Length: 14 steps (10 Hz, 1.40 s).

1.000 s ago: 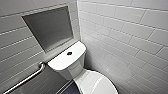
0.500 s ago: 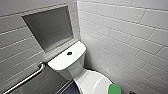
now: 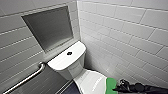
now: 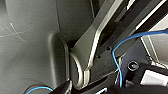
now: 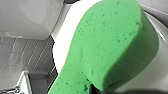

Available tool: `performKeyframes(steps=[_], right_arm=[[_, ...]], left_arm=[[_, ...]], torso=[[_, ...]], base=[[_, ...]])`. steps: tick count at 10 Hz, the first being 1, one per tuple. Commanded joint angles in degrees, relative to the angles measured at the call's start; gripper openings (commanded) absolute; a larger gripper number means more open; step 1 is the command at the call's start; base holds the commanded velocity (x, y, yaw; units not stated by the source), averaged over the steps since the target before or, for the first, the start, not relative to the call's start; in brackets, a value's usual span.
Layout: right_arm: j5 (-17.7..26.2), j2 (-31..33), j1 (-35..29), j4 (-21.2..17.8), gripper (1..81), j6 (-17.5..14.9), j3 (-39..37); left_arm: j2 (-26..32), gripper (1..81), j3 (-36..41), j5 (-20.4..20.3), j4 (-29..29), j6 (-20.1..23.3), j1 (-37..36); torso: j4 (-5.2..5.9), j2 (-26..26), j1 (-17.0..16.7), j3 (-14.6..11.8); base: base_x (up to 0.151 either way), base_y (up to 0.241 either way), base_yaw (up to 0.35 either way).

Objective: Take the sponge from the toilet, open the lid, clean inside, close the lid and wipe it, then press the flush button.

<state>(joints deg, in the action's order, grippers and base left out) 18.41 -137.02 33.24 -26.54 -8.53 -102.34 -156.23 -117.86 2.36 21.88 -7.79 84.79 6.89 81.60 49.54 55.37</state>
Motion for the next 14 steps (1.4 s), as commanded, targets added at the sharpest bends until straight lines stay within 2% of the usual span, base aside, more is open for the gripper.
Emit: performKeyframes(steps=[1,3,5,7,9,10,12,14], right_arm=[[14.8,-10.5,-13.5,-0.6,1.0,1.2,-11.7],[16.7,-19.6,-13.6,1.9,1.0,1.2,-17.5],[16.8,-26.4,-13.9,2.3,1.0,1.2,-25.4],[16.8,-28.4,-16.2,1.9,1.0,2.3,-28.2],[17.2,-32.5,-17.7,3.8,1.0,7.1,-36.4],[17.1,-35.7,-17.6,5.6,1.0,7.8,-42.1],[17.4,-39.8,-17.8,5.6,1.0,8.2,-51.4],[17.1,-39.9,-16.8,5.8,1.0,8.1,-50.4]], left_arm=[[0.0,81.1,1.1,3.8,0.5,0.1,0.6],[0.0,81.1,1.1,3.8,0.5,0.1,0.6],[0.1,81.1,1.0,3.8,0.4,0.1,0.6],[-0.1,81.1,1.0,3.8,0.5,0.1,0.6],[-0.2,81.1,1.0,3.8,0.4,0.1,0.7],[-0.2,81.1,1.0,3.8,0.4,0.1,0.7],[-0.1,81.1,1.0,3.7,0.4,0.1,1.2],[-0.2,81.1,0.4,3.7,0.2,0.1,1.3]], torso=[[0.0,0.0,0.0,0.0],[0.0,0.0,0.0,0.0],[0.0,0.0,0.0,0.0],[0.0,0.0,0.0,0.0],[0.0,0.0,0.0,0.0],[0.0,0.0,0.0,0.0],[0.0,0.0,0.0,0.0],[0.0,0.0,0.0,0.1]], base=[[0.0,0.0,0.0],[0.0,0.0,0.0],[0.0,0.0,0.0],[0.0,0.0,0.0],[0.0,0.0,0.0],[0.0,0.0,0.0],[0.0,0.0,0.0],[0.0,0.0,0.0]])
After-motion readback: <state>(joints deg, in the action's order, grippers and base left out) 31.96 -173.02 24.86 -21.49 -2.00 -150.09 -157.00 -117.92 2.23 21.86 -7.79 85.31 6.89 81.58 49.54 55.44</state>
